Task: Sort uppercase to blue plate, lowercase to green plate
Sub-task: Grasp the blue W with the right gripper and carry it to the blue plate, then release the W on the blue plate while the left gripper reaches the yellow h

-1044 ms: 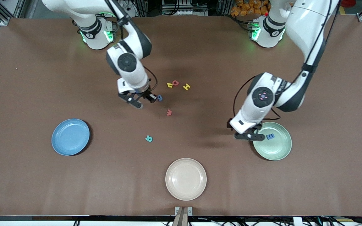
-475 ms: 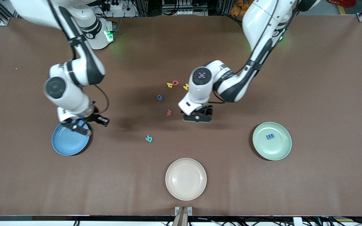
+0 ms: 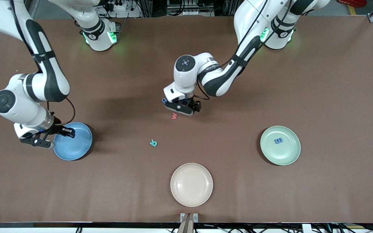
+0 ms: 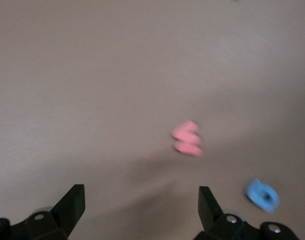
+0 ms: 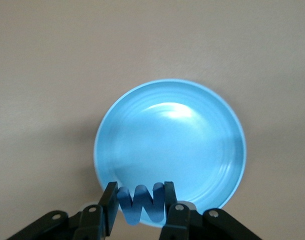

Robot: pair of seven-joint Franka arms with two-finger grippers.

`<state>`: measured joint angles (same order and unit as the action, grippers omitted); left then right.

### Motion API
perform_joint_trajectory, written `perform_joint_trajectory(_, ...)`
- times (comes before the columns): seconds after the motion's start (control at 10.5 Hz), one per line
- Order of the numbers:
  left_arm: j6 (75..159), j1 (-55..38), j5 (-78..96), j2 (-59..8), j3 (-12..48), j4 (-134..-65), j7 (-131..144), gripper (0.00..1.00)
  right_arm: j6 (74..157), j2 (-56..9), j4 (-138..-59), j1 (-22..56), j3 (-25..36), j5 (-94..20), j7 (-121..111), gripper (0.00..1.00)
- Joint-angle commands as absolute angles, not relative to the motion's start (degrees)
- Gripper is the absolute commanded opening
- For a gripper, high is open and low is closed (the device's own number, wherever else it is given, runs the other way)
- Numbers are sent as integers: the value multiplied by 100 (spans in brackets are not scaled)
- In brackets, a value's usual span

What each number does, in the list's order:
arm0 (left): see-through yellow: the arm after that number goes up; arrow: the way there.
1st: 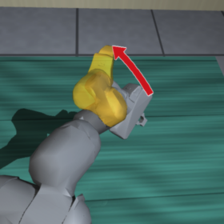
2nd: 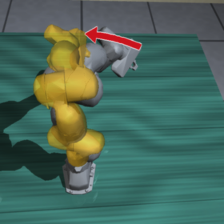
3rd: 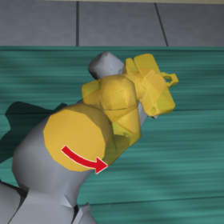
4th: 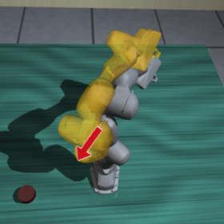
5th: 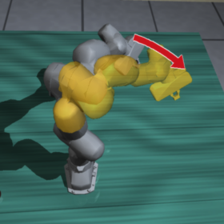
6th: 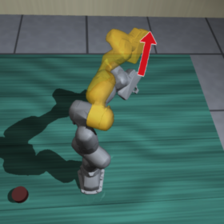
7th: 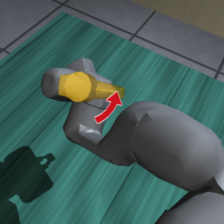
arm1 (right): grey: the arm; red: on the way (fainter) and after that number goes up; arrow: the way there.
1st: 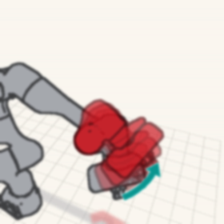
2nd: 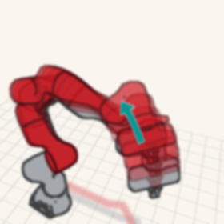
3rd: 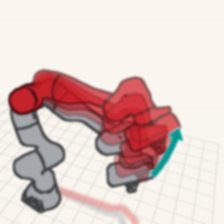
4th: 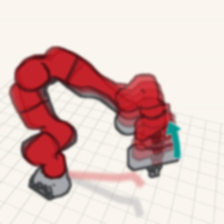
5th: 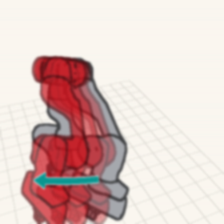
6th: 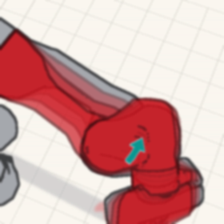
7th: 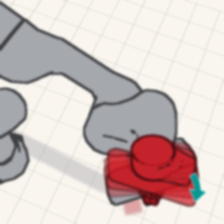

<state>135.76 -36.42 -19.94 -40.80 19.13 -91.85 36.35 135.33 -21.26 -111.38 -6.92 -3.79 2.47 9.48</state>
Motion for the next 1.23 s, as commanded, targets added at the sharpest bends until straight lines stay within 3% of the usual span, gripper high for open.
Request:
perform_joint_trajectory(0.0,13422,-3604,-2180,-4113,2388,-9246,3007,100,13473,-2591,-10627,-843,-475,430,844,21)
perform_joint_trajectory(0.09,13360,-3612,-2406,-4122,2504,-9307,2649,100,13508,-2688,-10574,-913,-483,544,870,94)
perform_joint_trajectory(0.19,13359,-3621,-2469,-4166,2548,-9395,2184,100,13483,-2689,-10573,-923,-483,545,861,100)
perform_joint_trajectory(1.14,13359,-3849,-2854,-4473,2742,-9527,-218,100,12841,-2584,-10573,-413,-536,448,1783,100)
